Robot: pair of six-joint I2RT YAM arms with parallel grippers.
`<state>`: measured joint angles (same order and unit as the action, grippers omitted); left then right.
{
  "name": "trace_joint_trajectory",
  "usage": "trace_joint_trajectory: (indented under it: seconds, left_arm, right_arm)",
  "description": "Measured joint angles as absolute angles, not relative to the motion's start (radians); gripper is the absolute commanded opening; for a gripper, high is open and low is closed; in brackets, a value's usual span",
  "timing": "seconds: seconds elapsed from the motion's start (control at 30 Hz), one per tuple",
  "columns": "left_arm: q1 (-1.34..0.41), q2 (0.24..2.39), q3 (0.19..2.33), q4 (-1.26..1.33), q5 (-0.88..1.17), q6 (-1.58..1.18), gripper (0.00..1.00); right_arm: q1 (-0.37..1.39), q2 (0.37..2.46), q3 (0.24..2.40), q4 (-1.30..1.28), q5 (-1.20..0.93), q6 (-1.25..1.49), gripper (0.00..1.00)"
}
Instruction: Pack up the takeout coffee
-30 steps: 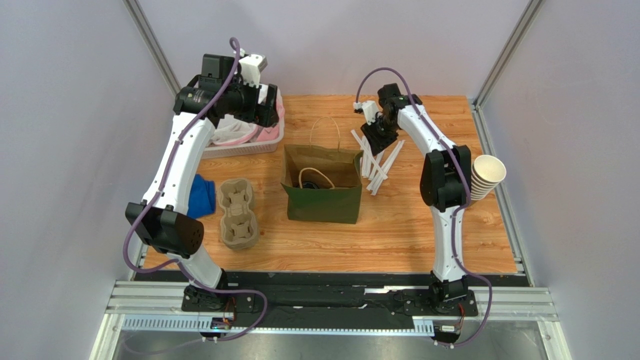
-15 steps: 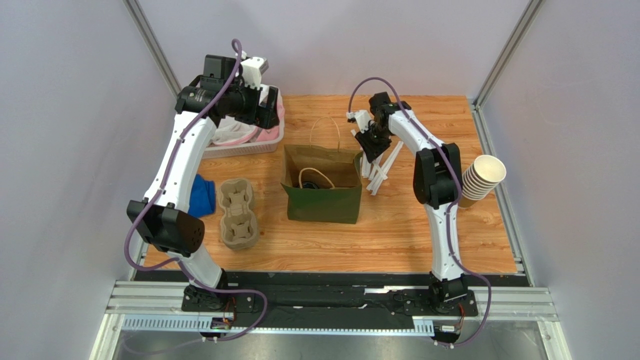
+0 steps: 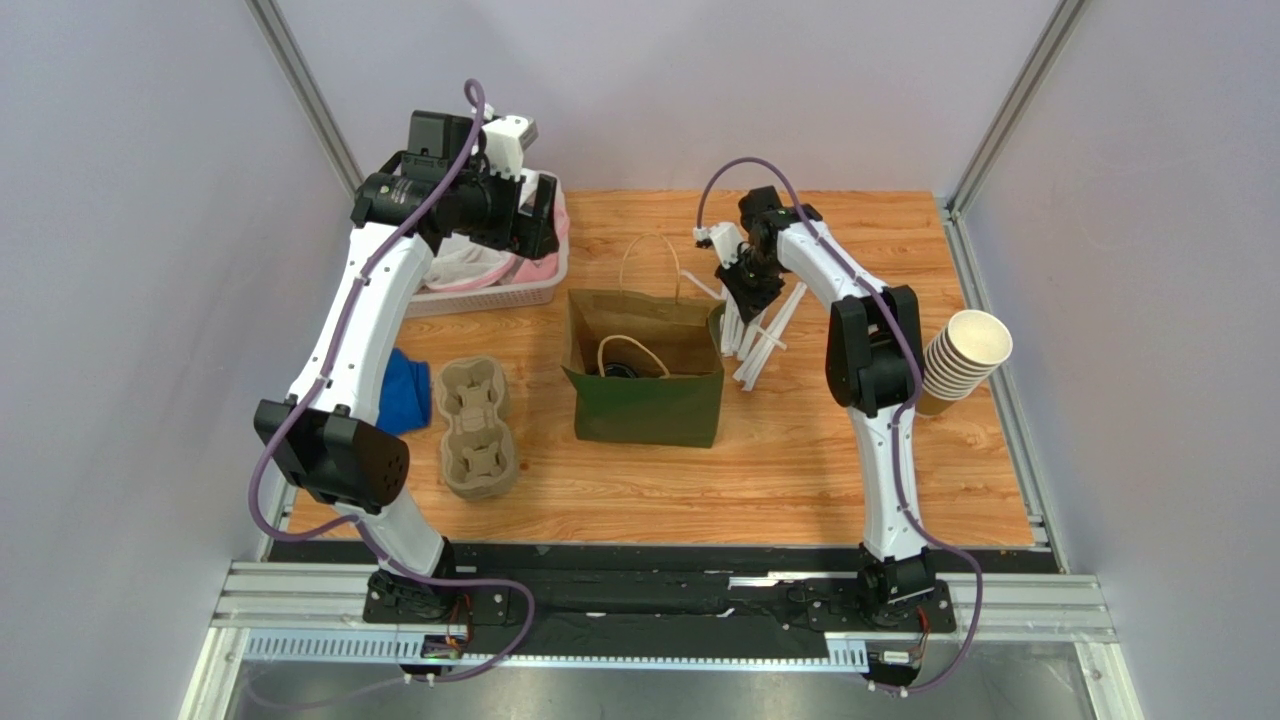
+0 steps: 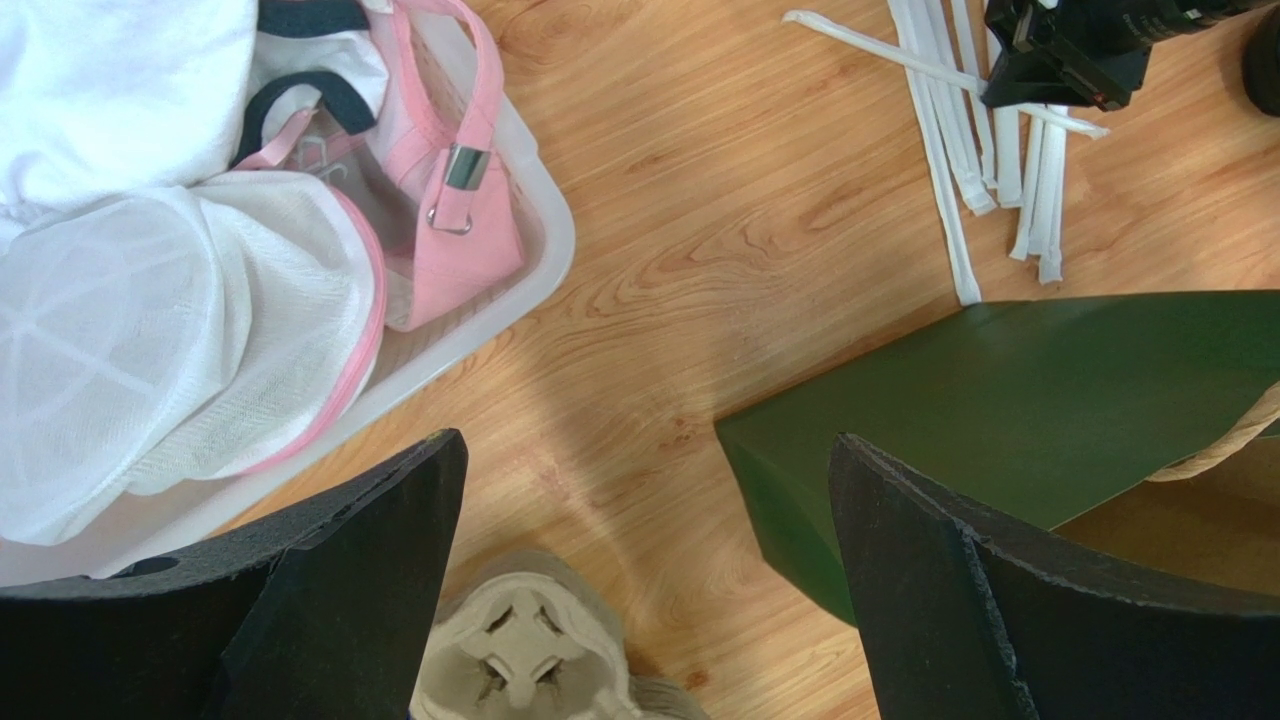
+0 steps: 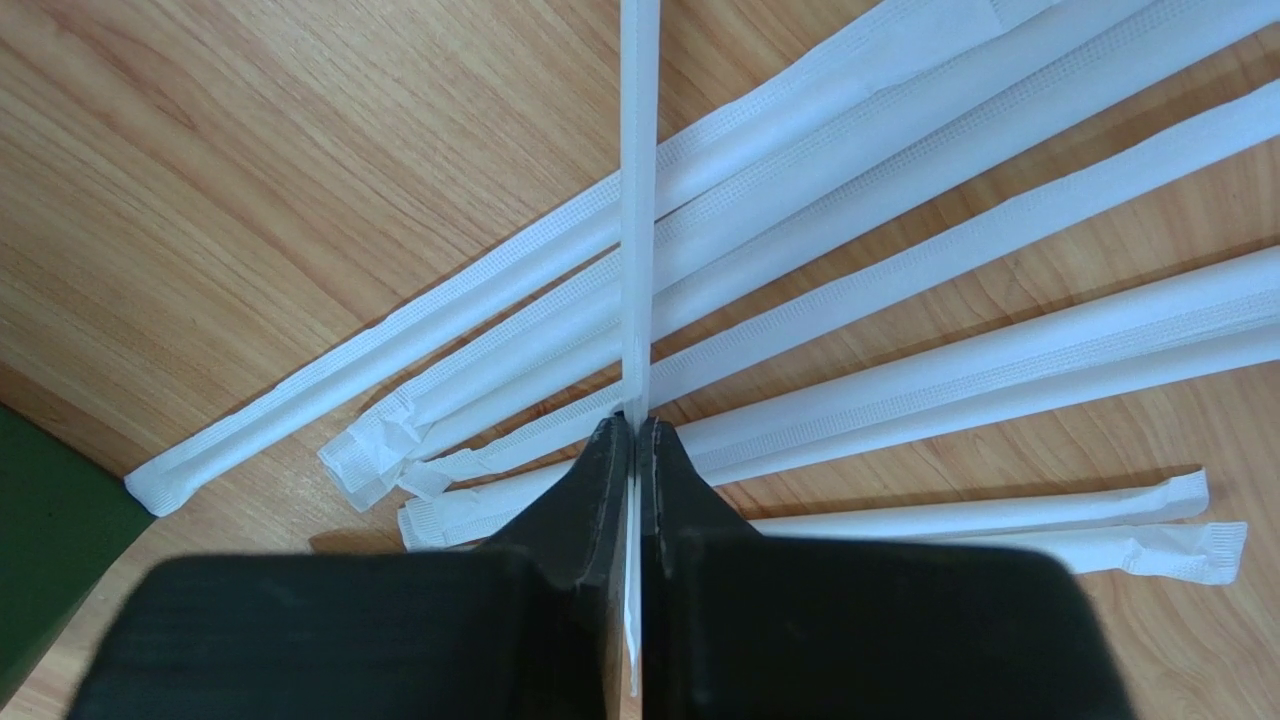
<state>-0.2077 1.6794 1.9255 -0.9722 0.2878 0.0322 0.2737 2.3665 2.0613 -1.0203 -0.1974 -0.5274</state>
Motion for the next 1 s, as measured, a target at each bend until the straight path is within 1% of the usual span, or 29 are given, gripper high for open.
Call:
trace_joint_trajectory:
  seconds: [0.2,0.3,0.47,0.57,0.67,0.83,1.0]
  left_arm:
    - [-0.208,1.68,1.925,-0.973,0.296,0.032,0.98]
    - [-0.208,1.68,1.925,-0.973,0.298,0.033,0.98]
    - [-0.202,1.695,1.956,-0.991,0.298,0.033,0.98]
    - [-0.194,1.703,1.982,-0.994,0.298,0.034,0.98]
    - [-0.182,1.704,2.005,-0.995,0.298,0.035,0.98]
    - [-0.153,1.706,2.041,-0.987,0.323,0.027,0.98]
    - [-0.133,1.706,2.046,-0.981,0.344,0.023,0.98]
  right_arm:
    - [0.274,2.356,2.072,-1.048,-0.2,-0.526,0.0]
    - [0.274,2.317,2.091,-1.076,-0.212,-0.518,0.0]
    - [0.267,2.135,2.094,-1.102,-0.225,-0.492,0.0]
    - [0.254,2.022,2.136,-1.106,-0.251,-0.474,0.0]
    - [0.228,1.917,2.188,-1.089,-0.32,-0.449,0.0]
    - [0.203,1.716,2.162,-0.977,-0.504,-0.356,0.0]
    - [0.289,1.564,2.085,-0.817,-0.672,-0.234,0.0]
